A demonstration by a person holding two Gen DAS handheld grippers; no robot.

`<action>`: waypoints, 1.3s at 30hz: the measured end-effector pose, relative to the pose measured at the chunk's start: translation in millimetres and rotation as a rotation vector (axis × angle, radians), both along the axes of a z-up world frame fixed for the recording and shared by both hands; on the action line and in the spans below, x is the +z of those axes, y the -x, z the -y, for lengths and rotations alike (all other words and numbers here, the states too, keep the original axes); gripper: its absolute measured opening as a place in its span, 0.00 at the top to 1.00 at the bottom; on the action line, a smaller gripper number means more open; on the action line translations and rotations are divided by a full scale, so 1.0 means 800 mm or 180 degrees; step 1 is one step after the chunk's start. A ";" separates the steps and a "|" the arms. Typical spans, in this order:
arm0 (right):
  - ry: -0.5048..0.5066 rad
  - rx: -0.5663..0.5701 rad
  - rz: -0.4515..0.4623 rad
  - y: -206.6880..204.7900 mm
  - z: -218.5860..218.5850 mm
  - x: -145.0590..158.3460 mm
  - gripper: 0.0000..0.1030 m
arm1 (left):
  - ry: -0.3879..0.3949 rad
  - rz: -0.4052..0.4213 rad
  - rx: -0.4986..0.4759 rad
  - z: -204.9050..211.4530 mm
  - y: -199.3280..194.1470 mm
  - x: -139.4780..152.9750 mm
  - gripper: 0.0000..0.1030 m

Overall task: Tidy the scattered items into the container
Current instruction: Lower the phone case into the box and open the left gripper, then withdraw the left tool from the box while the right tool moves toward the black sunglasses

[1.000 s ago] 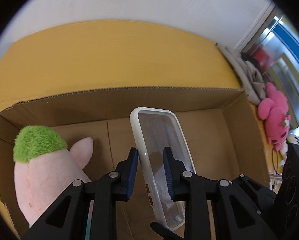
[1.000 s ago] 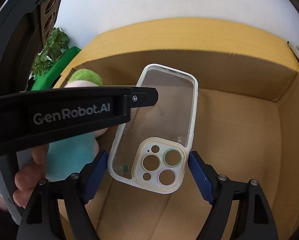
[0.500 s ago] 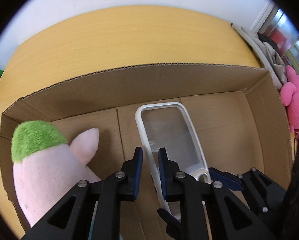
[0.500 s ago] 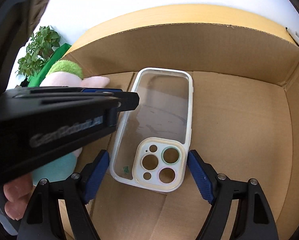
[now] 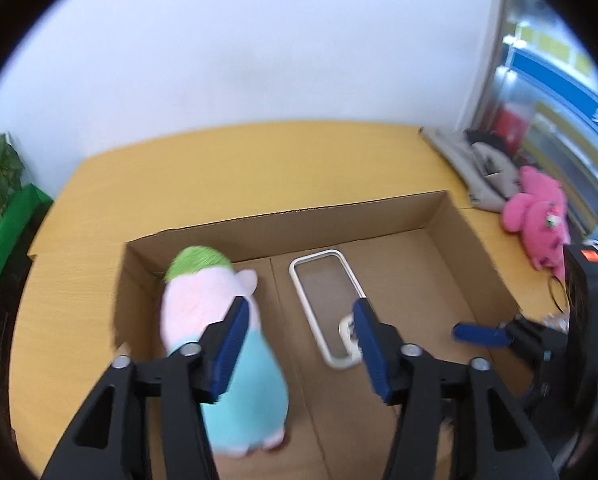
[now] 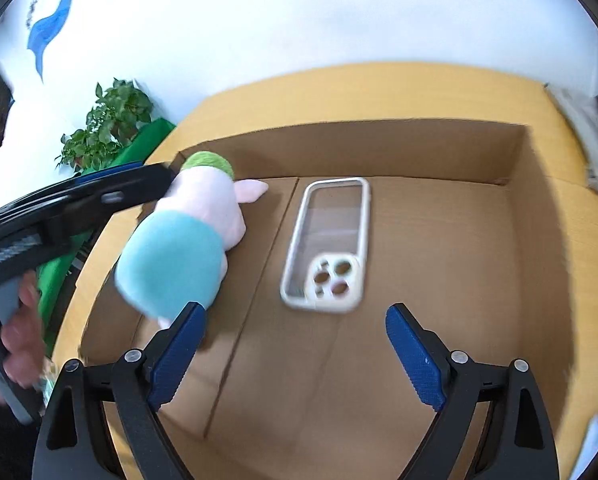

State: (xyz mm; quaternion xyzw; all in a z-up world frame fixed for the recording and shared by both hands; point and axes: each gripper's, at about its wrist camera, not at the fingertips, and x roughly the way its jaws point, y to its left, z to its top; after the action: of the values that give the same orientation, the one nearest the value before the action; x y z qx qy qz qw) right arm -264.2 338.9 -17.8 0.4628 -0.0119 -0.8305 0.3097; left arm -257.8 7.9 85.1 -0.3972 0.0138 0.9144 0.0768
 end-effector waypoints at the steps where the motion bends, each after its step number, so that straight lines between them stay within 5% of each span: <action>1: -0.0044 -0.0032 -0.0041 -0.013 -0.015 0.000 0.06 | 0.0002 -0.0055 0.0001 0.005 -0.018 0.001 0.30; 5: -0.0338 -0.0268 -0.0129 -0.066 -0.062 -0.017 0.06 | 0.0003 -0.0065 0.0010 0.019 -0.082 -0.029 0.28; 10: -0.0666 -0.0585 -0.0265 -0.103 -0.076 -0.048 0.06 | 0.0240 0.0246 0.0227 0.041 -0.118 -0.100 0.28; 17: -0.0713 -0.0642 -0.0333 -0.131 -0.076 -0.056 0.08 | -0.0029 0.0528 0.0335 0.067 -0.140 -0.144 0.28; 26: -0.0673 -0.0736 -0.0379 -0.160 -0.086 -0.060 0.05 | 0.0096 0.0351 0.0385 0.072 -0.185 -0.132 0.28; 39: -0.0471 -0.0811 -0.0983 -0.216 -0.075 0.020 0.04 | -0.0056 -0.0624 0.0157 0.019 -0.274 -0.026 0.24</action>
State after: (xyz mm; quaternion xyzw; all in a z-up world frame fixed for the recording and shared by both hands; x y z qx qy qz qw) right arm -91.6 398.7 -1.9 0.3462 0.0384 -0.9226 0.1655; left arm -38.5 -7.6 64.2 -0.3054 0.0034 0.9506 0.0561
